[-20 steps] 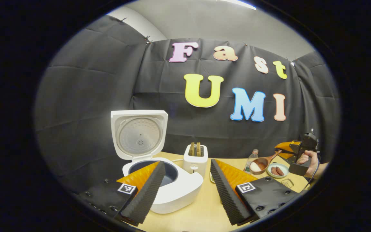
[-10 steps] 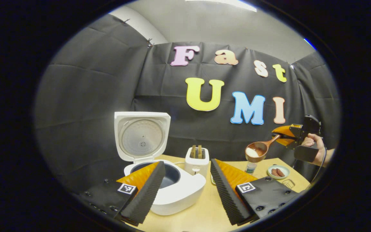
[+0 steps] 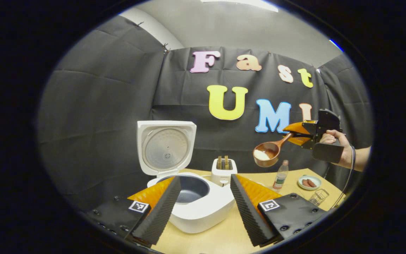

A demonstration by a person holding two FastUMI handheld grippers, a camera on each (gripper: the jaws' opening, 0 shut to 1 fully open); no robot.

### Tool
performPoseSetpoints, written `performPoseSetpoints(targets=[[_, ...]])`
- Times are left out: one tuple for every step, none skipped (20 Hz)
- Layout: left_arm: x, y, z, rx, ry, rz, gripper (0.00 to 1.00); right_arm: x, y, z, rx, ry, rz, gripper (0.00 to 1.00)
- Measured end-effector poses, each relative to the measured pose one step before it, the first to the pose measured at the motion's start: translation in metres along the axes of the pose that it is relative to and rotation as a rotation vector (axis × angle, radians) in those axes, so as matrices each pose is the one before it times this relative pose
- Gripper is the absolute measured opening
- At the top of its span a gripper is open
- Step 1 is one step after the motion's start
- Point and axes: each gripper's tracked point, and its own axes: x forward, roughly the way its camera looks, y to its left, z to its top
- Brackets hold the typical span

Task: Close the left gripper, press the button to open the rice cooker; take a wooden spoon from the chopstick holder with the right hand, scoop a spoonful of rice and pour it into the rice cooker, then put the wooden spoon back into the chopstick holder.

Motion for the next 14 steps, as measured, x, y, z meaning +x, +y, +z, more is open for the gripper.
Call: performPoseSetpoints(targets=[[-0.00392,0.00439,-0.00077,-0.00276,0.00294,0.00077,0.96,0.00654,0.00156,-0.00582,-0.00097,0.00685,0.00171,0.07],[-0.00288,0.00291,-0.00038,-0.00102,0.00200,0.00118,0.96,0.00723,0.00180,-0.00627,0.00274,0.00890,0.00372,0.07],[-0.00276,0.00425,-0.00028,-0.00108,0.00106,0.00241,0.96,0.00989,0.00362,-0.00659,0.01126,0.00943,0.00817,0.07],[-0.00214,0.00497,-0.00095,-0.00649,0.00549,0.00869,0.96,0.00804,0.00212,-0.00624,0.00839,0.01013,0.00859,0.07],[-0.00128,0.00493,-0.00238,-0.01926,0.00801,0.01511,0.96,0.00765,0.00116,-0.00710,0.01164,0.01193,0.00659,0.07],[-0.00115,0.00083,-0.00006,-0.01720,-0.00346,0.00260,0.96,0.00941,0.00009,-0.00684,0.00697,0.01564,-0.00024,0.07],[-0.00185,0.00025,0.00056,-0.00840,-0.00669,0.00173,0.98,0.00902,0.00005,-0.00766,0.00205,0.01607,-0.00388,0.07],[-0.00122,0.00001,-0.00178,-0.00693,-0.00264,-0.00430,0.96,0.00818,-0.00249,-0.00667,-0.00228,0.01330,-0.00466,0.07],[-0.00095,0.00057,-0.00161,-0.00761,0.00329,-0.00115,0.96,0.00999,-0.00049,-0.00606,-0.00582,0.01305,-0.00255,0.07],[0.00084,0.00004,-0.00026,-0.00184,0.00175,-0.00235,0.96,0.00885,0.00050,-0.00716,-0.00759,0.01244,-0.00521,0.07],[-0.00042,-0.00233,-0.00075,0.00016,0.00096,-0.01021,0.96,0.00933,0.00192,-0.00585,-0.01564,0.01127,-0.00821,0.07],[0.00078,0.00084,-0.00099,0.00351,0.00316,-0.00255,0.96,0.00870,0.00004,-0.00547,-0.02206,0.01068,-0.00960,0.07],[0.00058,0.00122,-0.00215,0.00365,0.00367,-0.00177,0.96,0.00859,-0.00154,-0.00465,-0.03083,0.01084,-0.01134,0.07],[0.00098,0.00032,-0.00244,0.00350,0.00312,-0.00552,0.98,0.00877,-0.00165,-0.00699,-0.03032,0.01226,-0.01244,0.07]])
